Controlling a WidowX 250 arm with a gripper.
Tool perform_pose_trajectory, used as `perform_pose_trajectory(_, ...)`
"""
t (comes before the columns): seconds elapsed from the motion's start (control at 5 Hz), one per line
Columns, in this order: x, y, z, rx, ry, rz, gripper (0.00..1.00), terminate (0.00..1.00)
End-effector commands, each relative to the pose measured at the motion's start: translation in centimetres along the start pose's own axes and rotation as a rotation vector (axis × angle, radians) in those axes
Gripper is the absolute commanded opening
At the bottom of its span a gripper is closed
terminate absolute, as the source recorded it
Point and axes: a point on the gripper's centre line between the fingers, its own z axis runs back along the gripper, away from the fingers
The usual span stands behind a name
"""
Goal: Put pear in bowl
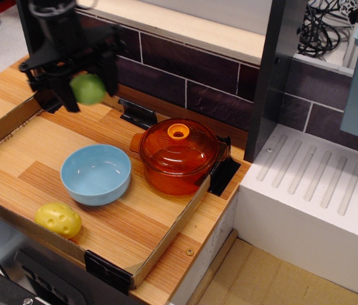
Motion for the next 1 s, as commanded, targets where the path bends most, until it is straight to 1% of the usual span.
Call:
perform_pose_trajectory(0.0, -5.1, 1.1, 0.6, 0.015, 0.032, -0.090, 0.00, 0.00)
perform_pose_trajectory(0.2, -5.7, 2.3, 0.0, 0.034, 0.037, -0.103, 0.00, 0.00)
perform_pose_trajectory(0.4, -5.0, 2.8, -0.3, 0.072, 0.056, -0.092, 1.00, 0.00)
perform_pose_trajectory(0.6, -4.5, 2.7, 0.2, 0.056, 0.068, -0.099, 1.00, 0.00)
perform_pose_trajectory(0.8, -4.3, 2.1, 2.2, 0.017, 0.082, -0.095, 1.00, 0.00)
